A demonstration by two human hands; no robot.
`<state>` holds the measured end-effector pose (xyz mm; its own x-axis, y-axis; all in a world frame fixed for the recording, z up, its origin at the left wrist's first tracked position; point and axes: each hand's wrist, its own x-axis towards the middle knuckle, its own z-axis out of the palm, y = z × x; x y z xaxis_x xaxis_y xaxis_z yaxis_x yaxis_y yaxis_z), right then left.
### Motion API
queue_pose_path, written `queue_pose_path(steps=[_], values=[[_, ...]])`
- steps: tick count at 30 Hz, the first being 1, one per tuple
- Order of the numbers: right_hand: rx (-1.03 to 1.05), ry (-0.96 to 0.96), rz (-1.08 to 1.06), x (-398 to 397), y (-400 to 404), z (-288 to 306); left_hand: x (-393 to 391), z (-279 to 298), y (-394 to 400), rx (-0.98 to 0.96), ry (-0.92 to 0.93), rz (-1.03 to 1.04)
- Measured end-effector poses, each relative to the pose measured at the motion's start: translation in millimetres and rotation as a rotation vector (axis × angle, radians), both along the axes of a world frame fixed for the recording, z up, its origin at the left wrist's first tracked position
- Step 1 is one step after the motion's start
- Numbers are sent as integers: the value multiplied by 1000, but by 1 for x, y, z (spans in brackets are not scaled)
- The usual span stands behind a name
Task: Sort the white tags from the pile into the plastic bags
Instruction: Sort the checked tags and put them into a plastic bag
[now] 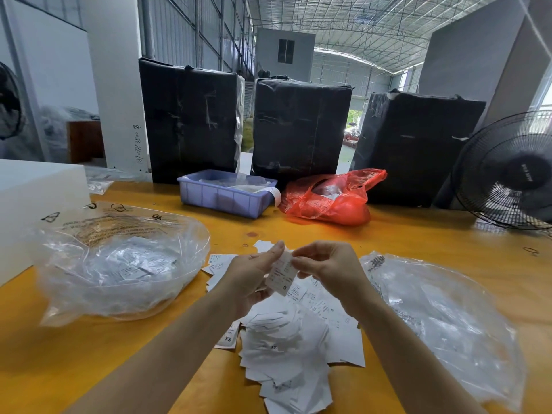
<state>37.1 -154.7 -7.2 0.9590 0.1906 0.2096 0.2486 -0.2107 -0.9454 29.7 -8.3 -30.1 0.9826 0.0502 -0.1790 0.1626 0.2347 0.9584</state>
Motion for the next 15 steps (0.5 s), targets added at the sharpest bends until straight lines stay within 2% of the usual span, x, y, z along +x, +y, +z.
queue_pose_path(steps=[4,11,13,15], values=[[34,3,-67,0,-1,1,2,0,11,192,-24,-65],[112,103,-116,-2,2,2,5,9,36,372,-24,-125],[98,118,-118,-3,-1,2,6,15,49,421,-33,-75],[48,126,-107,-3,-3,5,7,23,73,500,-66,76]])
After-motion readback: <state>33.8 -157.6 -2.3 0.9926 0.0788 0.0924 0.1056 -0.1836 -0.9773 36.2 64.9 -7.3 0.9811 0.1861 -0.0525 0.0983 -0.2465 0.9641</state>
